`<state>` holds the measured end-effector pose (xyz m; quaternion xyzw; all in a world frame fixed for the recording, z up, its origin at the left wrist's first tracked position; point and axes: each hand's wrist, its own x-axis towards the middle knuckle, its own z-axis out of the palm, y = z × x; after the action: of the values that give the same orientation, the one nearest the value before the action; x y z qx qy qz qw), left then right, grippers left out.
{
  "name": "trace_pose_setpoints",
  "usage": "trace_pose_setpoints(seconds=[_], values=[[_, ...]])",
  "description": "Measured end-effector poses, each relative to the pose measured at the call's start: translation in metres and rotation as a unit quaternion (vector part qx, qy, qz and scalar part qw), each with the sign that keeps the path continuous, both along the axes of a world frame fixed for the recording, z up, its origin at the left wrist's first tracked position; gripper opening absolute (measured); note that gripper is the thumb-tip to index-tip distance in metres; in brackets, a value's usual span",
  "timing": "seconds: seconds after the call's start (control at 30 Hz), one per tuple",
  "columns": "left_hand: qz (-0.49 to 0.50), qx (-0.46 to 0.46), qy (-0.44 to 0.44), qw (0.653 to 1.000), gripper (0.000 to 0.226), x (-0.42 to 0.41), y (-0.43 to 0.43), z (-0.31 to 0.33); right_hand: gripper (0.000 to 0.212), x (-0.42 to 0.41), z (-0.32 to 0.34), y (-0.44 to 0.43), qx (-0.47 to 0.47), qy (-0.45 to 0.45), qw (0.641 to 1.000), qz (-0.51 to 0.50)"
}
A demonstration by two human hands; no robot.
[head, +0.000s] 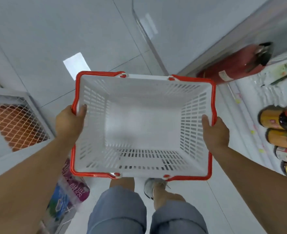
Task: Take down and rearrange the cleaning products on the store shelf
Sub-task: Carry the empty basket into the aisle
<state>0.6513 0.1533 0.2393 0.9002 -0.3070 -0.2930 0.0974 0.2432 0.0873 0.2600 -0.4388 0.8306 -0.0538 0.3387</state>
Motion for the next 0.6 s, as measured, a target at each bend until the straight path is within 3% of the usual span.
trace_pose_setpoints(seconds=[0.3,0.6], values=[[0.062,0.008,0.001,0.998,0.044,0.154,-0.067,0.023,0.037,0.174,0.009,-0.120,-0.003,-0.019,0.997,0.075],[0.170,0.000,-0.016,0.985,0.042,0.282,-0.165,0.029,0.039,0.337,0.006,-0.301,-0.005,-0.044,0.981,0.186]])
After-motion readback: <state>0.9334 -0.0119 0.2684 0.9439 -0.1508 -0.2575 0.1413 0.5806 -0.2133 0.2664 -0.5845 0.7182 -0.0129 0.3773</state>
